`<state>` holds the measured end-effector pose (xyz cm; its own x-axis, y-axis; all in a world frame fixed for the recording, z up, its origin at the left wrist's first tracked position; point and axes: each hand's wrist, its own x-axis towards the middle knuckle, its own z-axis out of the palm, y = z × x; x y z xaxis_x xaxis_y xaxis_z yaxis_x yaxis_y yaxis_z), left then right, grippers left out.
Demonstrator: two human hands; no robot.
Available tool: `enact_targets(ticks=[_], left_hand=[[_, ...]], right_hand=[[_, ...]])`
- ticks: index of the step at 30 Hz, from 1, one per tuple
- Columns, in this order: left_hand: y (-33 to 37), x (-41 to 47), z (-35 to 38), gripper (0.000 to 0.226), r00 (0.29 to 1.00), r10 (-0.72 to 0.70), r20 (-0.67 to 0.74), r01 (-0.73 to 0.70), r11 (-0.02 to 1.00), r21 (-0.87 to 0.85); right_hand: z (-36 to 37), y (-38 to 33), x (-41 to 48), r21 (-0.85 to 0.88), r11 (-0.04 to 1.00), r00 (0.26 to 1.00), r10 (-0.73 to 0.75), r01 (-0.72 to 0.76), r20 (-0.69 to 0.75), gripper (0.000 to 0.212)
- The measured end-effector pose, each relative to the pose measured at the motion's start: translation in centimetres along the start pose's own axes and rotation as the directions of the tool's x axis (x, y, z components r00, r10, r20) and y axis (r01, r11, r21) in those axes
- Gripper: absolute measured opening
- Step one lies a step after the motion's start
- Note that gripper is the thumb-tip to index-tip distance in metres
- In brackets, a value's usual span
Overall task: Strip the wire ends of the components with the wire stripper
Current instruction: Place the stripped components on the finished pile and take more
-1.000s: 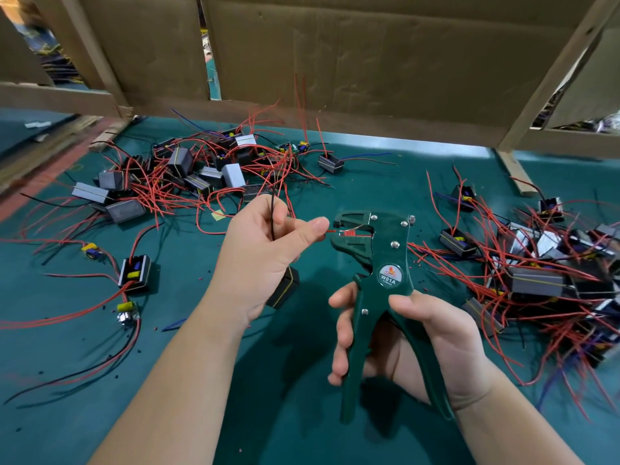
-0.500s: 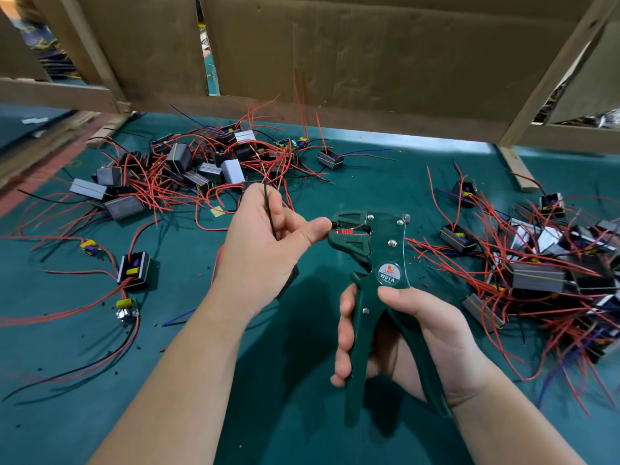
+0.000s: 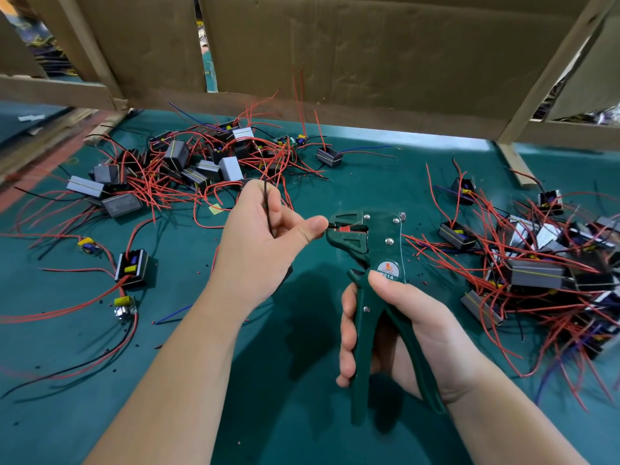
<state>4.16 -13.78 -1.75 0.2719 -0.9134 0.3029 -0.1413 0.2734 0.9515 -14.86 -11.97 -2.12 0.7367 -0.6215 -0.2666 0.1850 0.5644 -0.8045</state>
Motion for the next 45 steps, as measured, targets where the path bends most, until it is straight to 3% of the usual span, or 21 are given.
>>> enact_targets(ticks=[3,5,8,12,16,18,21,24,27,30,36,41,43,45], left_hand=[[0.2,0.0,-0.3,0.033,0.999,-0.040,0.010,0.040,0.999,0.018],[0.4,-0.1,-0.3,0.021,0.991,-0.122,0.063,0.120,0.992,0.028],[-0.3,-0.3,0.4,0.025,0.969,-0.193,0.156,0.160,0.966,0.201],[-1.0,-0.1,0.0,0.041,0.949,-0.261,0.175,0.233,0.958,0.165],[-1.1,0.4,-1.4,0.041,0.939,-0.337,0.066,0.326,0.935,0.140],[-0.6,0.6,-1.5,0.036,0.925,-0.380,0.030,0.380,0.924,-0.039],[0.5,0.6,-0.9,0.028,0.917,-0.394,0.060,0.389,0.849,-0.357],[1.0,0.0,1.0,0.024,0.923,-0.368,0.111,0.374,0.795,-0.478],[1.4,-0.9,2.9,0.023,0.924,-0.365,0.118,0.365,0.743,-0.561],[1.4,-1.0,3.4,0.027,0.923,-0.383,0.024,0.329,0.756,-0.566],[1.4,-0.4,2.7,0.030,0.880,-0.474,-0.004,0.361,0.676,-0.642],[1.3,-0.5,3.3,0.029,0.869,-0.495,-0.017,0.334,0.612,-0.717],[1.1,-0.3,3.6,0.029,0.893,-0.446,-0.055,0.273,0.636,-0.722],[1.0,0.2,2.8,0.031,0.924,-0.342,-0.172,0.142,0.723,-0.676]], right_hand=[[0.6,0.6,0.3,-0.017,1.000,0.996,-0.008,0.007,-0.084,0.054],[0.8,0.9,0.9,-0.033,0.999,0.964,-0.033,0.025,-0.263,0.055],[0.6,0.7,1.4,0.003,0.999,0.906,-0.030,0.034,-0.422,0.057],[0.2,0.1,1.1,0.057,0.998,0.942,-0.009,0.030,-0.336,0.050],[-0.7,-1.4,0.9,0.128,0.969,0.908,-0.144,0.210,-0.394,0.036],[-0.9,-1.9,0.7,0.173,0.950,0.898,-0.171,0.260,-0.406,0.032],[-0.2,-1.1,0.8,0.225,0.942,0.935,-0.175,0.251,-0.310,0.031],[1.0,0.1,1.3,0.224,0.950,0.970,-0.182,0.215,-0.162,0.036],[1.7,0.8,1.8,0.219,0.960,0.984,-0.173,0.175,-0.029,0.053],[1.9,1.0,1.7,0.180,0.974,0.989,-0.146,0.140,0.018,0.042],[2.3,1.2,1.9,0.140,0.990,0.996,-0.026,0.013,0.090,0.063],[2.9,1.3,2.0,0.208,0.975,0.992,-0.096,0.079,0.075,0.061],[2.7,1.0,2.0,0.212,0.973,0.994,-0.104,0.094,0.033,0.055],[2.2,0.6,1.7,0.196,0.978,0.997,-0.079,0.076,0.008,0.051]])
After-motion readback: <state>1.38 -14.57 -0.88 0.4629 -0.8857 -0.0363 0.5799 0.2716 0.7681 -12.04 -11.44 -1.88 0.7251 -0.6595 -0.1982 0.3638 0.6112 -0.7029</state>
